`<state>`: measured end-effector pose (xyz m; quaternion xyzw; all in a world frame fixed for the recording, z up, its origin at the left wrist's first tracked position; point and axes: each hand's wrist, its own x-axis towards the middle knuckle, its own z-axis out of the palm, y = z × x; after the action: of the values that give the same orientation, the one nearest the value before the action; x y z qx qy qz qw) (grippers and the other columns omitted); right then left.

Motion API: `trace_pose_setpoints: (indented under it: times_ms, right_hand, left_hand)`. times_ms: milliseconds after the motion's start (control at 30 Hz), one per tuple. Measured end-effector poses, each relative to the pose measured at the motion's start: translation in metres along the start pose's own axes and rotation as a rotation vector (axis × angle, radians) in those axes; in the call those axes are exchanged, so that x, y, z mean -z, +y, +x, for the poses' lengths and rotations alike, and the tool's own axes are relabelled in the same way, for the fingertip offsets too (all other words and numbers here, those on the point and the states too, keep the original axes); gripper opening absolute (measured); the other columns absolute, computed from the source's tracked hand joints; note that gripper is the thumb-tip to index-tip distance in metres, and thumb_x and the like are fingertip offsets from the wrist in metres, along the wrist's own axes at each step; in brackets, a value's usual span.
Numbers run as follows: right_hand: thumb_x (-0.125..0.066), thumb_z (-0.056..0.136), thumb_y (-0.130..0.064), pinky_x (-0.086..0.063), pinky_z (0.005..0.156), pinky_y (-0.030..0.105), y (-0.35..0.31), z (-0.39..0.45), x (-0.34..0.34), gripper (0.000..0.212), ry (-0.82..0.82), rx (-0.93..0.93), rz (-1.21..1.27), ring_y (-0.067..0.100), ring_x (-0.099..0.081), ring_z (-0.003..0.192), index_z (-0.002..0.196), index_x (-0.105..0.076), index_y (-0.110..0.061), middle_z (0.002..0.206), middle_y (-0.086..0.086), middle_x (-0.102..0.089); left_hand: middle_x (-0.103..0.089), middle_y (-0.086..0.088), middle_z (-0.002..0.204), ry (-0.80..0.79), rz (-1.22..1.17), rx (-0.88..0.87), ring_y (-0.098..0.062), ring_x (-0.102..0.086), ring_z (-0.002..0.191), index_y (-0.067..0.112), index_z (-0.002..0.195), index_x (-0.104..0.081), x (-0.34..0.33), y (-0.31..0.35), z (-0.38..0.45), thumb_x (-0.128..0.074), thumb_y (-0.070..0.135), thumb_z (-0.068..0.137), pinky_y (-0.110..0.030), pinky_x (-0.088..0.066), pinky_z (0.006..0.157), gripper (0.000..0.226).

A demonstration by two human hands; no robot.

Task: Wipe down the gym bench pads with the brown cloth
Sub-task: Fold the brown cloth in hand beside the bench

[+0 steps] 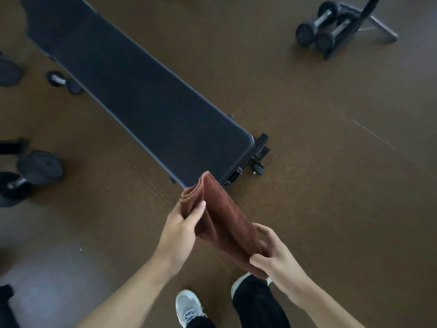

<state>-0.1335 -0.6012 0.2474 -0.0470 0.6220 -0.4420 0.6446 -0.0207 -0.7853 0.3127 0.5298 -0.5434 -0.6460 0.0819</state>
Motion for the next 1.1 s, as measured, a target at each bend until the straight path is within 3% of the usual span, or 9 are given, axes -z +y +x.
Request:
trace_pose_setpoints:
  times_ms: [133,300,400,500,600,667,833,1033,1100]
  right_hand:
    - [-0.082,0.086,-0.018,-0.055,0.105,0.045,-0.040,0.028,0.029,0.046,-0.172,-0.032,-0.295,0.013,-0.073,0.108,0.127,-0.064,-0.031,0.115,-0.006,-0.077]
    - [-0.095,0.070,-0.035,-0.039,0.110,0.024,-0.081,0.061,0.025,0.079,-0.049,0.185,-0.411,-0.008,-0.059,0.122,0.138,-0.054,-0.040,0.130,-0.022,-0.068]
    - [-0.092,0.074,-0.025,-0.044,0.103,0.015,-0.097,0.071,0.016,0.065,-0.163,0.231,-0.372,0.000,-0.064,0.122,0.132,-0.063,-0.027,0.126,-0.014,-0.072]
    - [-0.084,0.078,-0.022,-0.055,0.095,0.024,-0.102,0.073,0.000,0.049,-0.212,0.243,-0.157,0.014,-0.071,0.116,0.124,-0.068,-0.017,0.120,-0.002,-0.076]
    - [-0.075,0.083,-0.015,-0.057,0.088,0.026,-0.103,0.078,-0.020,0.029,-0.098,0.344,-0.037,0.019,-0.075,0.105,0.111,-0.074,-0.011,0.109,0.006,-0.079]
    - [-0.075,0.083,-0.013,-0.058,0.087,0.029,-0.101,0.081,-0.035,0.022,-0.009,0.438,-0.080,0.020,-0.075,0.099,0.105,-0.078,-0.013,0.104,0.008,-0.080]
    - [-0.077,0.080,-0.017,-0.062,0.085,0.031,-0.095,0.080,-0.069,0.025,0.079,0.498,-0.169,0.018,-0.077,0.096,0.105,-0.080,-0.016,0.102,0.000,-0.081]
    - [-0.075,0.080,-0.020,-0.058,0.083,0.019,-0.095,0.079,-0.097,0.025,0.247,0.508,-0.202,0.008,-0.076,0.095,0.101,-0.081,-0.031,0.097,-0.011,-0.081]
    - [-0.075,0.082,-0.017,-0.060,0.084,0.027,-0.098,0.077,-0.105,0.027,0.246,0.512,-0.215,0.012,-0.077,0.096,0.100,-0.082,-0.036,0.098,-0.010,-0.081]
  left_hand:
    - [-0.076,0.009,0.114,-0.054,-0.098,0.017,-0.002,-0.069,0.108,0.021,0.118,-0.070,-0.009,0.014,0.019,-0.047,0.018,0.105,-0.011,-0.051,0.082,0.026]
    - [-0.075,0.027,0.093,-0.218,-0.009,0.020,0.016,-0.066,0.091,0.031,0.102,-0.070,-0.005,0.020,0.025,-0.049,0.012,0.103,0.001,-0.043,0.074,0.028]
    - [-0.070,0.035,0.076,-0.232,0.007,0.017,0.023,-0.061,0.078,0.032,0.093,-0.066,0.005,0.016,0.028,-0.050,0.004,0.101,0.004,-0.040,0.068,0.033]
    - [-0.073,0.025,0.083,-0.214,0.057,-0.026,0.016,-0.064,0.084,0.026,0.097,-0.068,0.023,0.014,0.037,-0.048,0.001,0.101,0.000,-0.042,0.073,0.033]
    - [-0.073,0.007,0.097,-0.202,0.097,-0.128,-0.006,-0.067,0.098,0.018,0.104,-0.067,0.041,0.009,0.046,-0.054,0.005,0.100,-0.015,-0.049,0.083,0.019]
    - [-0.074,0.006,0.099,-0.131,0.134,-0.191,-0.010,-0.069,0.100,0.019,0.106,-0.070,0.051,0.000,0.049,-0.059,0.001,0.097,-0.021,-0.054,0.084,0.023]
    - [-0.075,0.014,0.114,0.069,0.240,-0.260,0.007,-0.066,0.109,0.016,0.121,-0.074,0.078,-0.008,0.049,-0.068,-0.006,0.089,-0.006,-0.047,0.091,0.040]
    - [-0.075,0.019,0.110,0.048,0.325,-0.372,0.004,-0.068,0.106,0.024,0.114,-0.077,0.112,-0.019,0.053,-0.070,-0.006,0.085,-0.010,-0.049,0.091,0.043]
    - [-0.071,0.013,0.123,0.079,0.346,-0.452,0.001,-0.065,0.117,0.020,0.124,-0.071,0.120,-0.021,0.052,-0.069,-0.009,0.086,-0.015,-0.049,0.099,0.048]
